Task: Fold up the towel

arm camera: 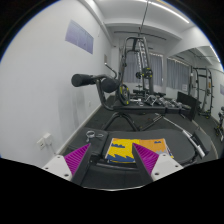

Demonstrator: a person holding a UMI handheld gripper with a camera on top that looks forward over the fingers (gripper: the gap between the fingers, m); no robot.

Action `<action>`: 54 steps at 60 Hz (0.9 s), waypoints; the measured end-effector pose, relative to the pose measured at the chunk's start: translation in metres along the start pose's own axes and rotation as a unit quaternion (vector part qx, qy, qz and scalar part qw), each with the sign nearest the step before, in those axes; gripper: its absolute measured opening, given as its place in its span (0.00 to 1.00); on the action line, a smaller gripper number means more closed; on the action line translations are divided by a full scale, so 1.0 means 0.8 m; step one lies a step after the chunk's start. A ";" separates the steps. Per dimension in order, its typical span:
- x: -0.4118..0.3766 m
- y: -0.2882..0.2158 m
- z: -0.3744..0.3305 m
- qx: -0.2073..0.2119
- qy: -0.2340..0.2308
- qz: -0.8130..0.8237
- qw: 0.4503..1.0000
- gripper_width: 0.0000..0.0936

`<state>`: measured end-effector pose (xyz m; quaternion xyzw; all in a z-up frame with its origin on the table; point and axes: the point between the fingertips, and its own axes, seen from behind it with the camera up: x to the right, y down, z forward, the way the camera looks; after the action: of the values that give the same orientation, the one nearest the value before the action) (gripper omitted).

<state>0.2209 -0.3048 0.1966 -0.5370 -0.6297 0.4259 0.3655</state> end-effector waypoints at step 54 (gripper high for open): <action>0.002 0.160 0.346 -0.097 0.038 -0.030 0.994 0.84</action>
<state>0.0135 -0.3355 -0.0244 -0.5664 -0.6696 0.3308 0.3485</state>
